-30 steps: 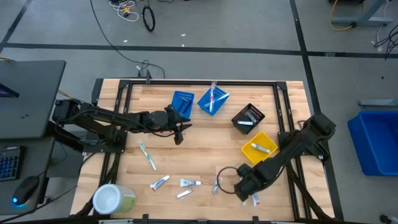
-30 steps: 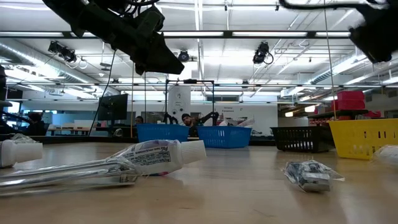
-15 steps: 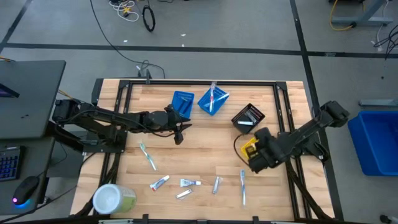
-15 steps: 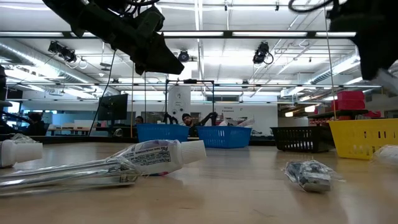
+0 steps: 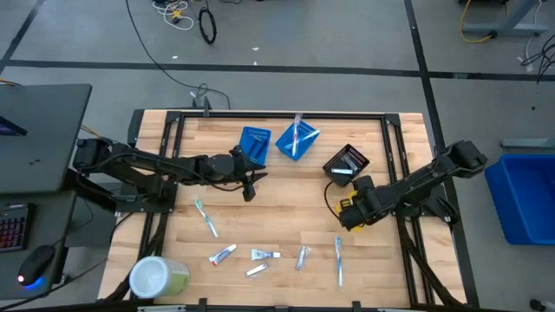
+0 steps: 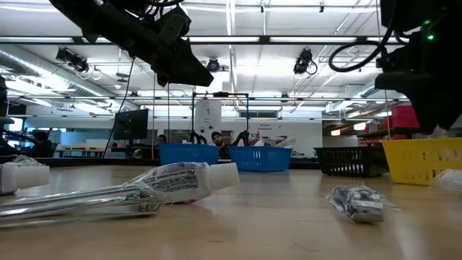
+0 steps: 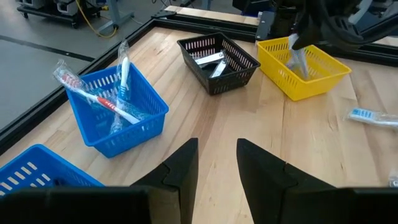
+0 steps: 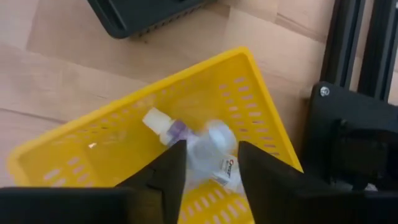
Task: Pick & Place Travel size toiletries
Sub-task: Put the white toothpaste into the yellow basket, then put the green toothbrush into the right blue basket
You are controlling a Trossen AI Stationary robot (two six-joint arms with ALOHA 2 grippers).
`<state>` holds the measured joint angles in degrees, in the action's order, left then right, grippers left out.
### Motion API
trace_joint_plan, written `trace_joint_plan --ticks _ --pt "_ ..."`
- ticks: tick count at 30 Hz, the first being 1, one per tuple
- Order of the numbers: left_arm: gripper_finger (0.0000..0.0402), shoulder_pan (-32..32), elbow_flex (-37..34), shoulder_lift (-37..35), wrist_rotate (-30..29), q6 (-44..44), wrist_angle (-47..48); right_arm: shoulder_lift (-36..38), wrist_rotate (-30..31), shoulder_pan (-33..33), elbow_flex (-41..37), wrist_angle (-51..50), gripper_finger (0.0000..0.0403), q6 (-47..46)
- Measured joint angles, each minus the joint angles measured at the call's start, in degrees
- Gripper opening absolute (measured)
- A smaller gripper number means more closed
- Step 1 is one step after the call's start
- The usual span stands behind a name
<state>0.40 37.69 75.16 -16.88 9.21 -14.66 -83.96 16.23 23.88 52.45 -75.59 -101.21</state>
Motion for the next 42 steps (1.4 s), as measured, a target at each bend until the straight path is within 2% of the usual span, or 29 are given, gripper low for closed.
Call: trace_joint_plan --ticks 4,9,15,18,22,26,32,37,42 --pt "0.0119 0.01 0.00 0.00 0.01 0.00 0.00 0.01 -0.27 -0.94 0.05 -0.04 0.0189 3.85" --pt "0.0119 0.00 0.00 0.00 0.07 0.42 0.00 0.09 1.42 -2.53 3.79 -0.24 0.0222 10.95" --pt "0.0119 -0.04 0.00 0.00 0.23 1.80 0.00 0.15 11.35 -3.83 7.41 4.45 0.0234 22.73" --pt "0.0119 -0.04 0.00 0.00 2.19 2.74 0.02 0.13 14.00 -4.46 7.39 11.74 0.0230 31.66" --pt "0.0119 -0.29 0.00 0.00 7.24 4.19 0.15 0.13 13.64 -5.16 6.93 24.27 0.0218 44.92" --pt "0.0119 -1.94 0.00 0.00 9.34 5.16 0.19 0.13 13.15 -5.16 5.57 38.83 0.0206 59.51" --pt "0.0119 -6.72 0.00 0.00 10.73 7.16 0.24 0.13 6.51 -5.26 2.48 59.26 0.0192 80.49" --pt "0.0119 -11.47 0.00 0.00 10.45 7.56 0.26 0.11 2.73 -5.27 0.28 71.33 0.0185 91.37" --pt "0.0119 -15.00 0.00 0.00 10.32 8.28 0.26 0.11 2.73 -5.27 -0.24 75.34 0.0179 95.87"
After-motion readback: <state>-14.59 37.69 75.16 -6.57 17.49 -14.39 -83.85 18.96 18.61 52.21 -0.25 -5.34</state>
